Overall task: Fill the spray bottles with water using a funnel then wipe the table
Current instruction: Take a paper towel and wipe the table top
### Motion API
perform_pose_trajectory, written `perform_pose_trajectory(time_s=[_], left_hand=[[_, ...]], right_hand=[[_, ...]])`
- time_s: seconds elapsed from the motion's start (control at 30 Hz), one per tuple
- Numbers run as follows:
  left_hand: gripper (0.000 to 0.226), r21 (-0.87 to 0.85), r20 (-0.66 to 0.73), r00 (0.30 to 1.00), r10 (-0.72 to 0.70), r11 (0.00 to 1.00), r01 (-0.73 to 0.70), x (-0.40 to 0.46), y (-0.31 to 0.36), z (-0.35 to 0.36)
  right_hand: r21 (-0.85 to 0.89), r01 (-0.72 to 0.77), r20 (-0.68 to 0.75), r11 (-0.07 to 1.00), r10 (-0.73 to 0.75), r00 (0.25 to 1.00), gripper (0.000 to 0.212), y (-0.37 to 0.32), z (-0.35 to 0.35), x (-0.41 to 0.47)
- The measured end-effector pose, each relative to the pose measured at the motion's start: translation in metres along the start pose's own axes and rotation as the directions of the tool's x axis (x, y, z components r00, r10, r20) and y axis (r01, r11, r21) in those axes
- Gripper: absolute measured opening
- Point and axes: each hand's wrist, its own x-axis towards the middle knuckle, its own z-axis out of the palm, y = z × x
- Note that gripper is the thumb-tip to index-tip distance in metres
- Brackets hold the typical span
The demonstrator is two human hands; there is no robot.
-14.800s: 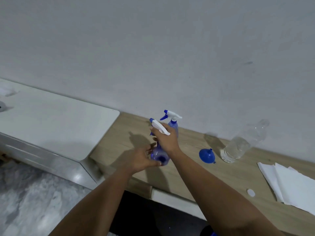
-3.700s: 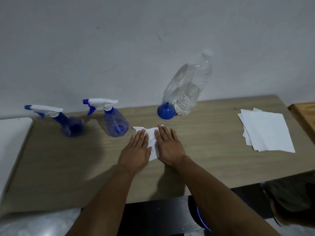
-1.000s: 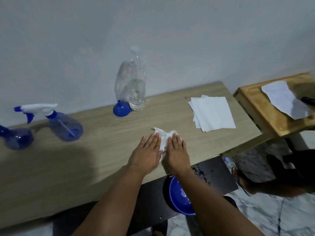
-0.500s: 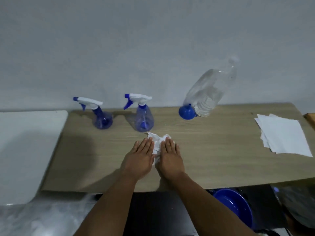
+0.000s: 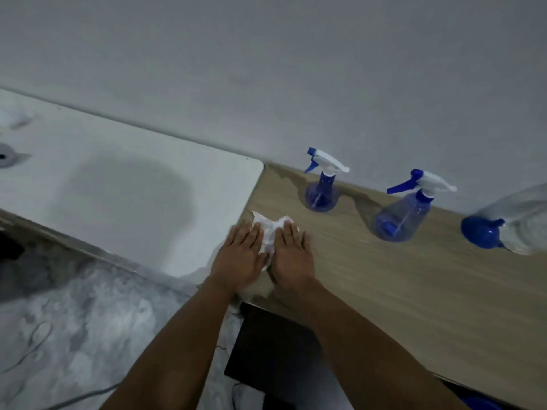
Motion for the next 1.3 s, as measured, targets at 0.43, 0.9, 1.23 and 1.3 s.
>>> perform_pose_trajectory(time_s=[0.43, 0.9, 1.23, 1.3], left_hand=[[0.065, -0.036, -0.037, 0.999, 0.027, 0.999, -0.028, -0.012, 0.017, 0.010], [0.061, -0.087, -0.015, 0.948, 0.319, 0.944, -0.319, -0.052, 0.247, 0.021], [0.062, -0.063, 0.090, 0.816, 0.571, 0.821, -0.568, -0.015, 0.514, 0.023], [0.062, -0.020, 0.114, 0.816, 0.567, 0.822, -0.568, 0.004, 0.546, 0.023]], right_hand=[[-0.030, 0.099, 0.026, 0.995, -0.098, 0.995, 0.076, 0.014, 0.008, -0.018], [0.091, -0.060, -0.158, 0.994, 0.074, 0.985, 0.065, 0.174, 0.040, -0.232], [0.108, -0.487, -0.207, 0.867, 0.499, 0.841, 0.070, 0.385, 0.026, -0.384], [0.102, -0.482, -0.194, 0.870, 0.493, 0.848, 0.069, 0.423, 0.017, -0.387]])
